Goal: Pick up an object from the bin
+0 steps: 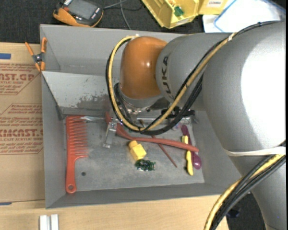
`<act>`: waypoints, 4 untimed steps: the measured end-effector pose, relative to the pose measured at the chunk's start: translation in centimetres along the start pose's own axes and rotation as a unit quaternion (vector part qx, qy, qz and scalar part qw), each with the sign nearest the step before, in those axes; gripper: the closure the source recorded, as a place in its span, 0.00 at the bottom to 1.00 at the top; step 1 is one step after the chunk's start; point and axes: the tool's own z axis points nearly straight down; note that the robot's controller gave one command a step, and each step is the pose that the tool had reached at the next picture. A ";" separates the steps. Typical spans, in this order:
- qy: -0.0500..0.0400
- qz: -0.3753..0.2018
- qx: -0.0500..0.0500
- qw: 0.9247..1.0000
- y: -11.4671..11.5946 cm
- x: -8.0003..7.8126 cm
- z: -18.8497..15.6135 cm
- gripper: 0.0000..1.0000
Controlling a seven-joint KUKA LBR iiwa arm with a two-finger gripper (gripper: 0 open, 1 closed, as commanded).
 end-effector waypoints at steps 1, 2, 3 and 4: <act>0.003 0.012 0.002 1.000 -1.8 -0.3 3.8 0.00; -0.004 0.051 -0.003 0.999 -1.5 -0.6 6.5 0.00; -0.005 0.098 -0.002 0.995 -0.8 0.4 6.3 1.00; -0.005 0.098 -0.002 0.995 -0.8 0.4 6.3 1.00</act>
Offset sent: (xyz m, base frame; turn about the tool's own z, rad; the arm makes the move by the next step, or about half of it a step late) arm 0.0013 -0.0165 -0.0659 0.1020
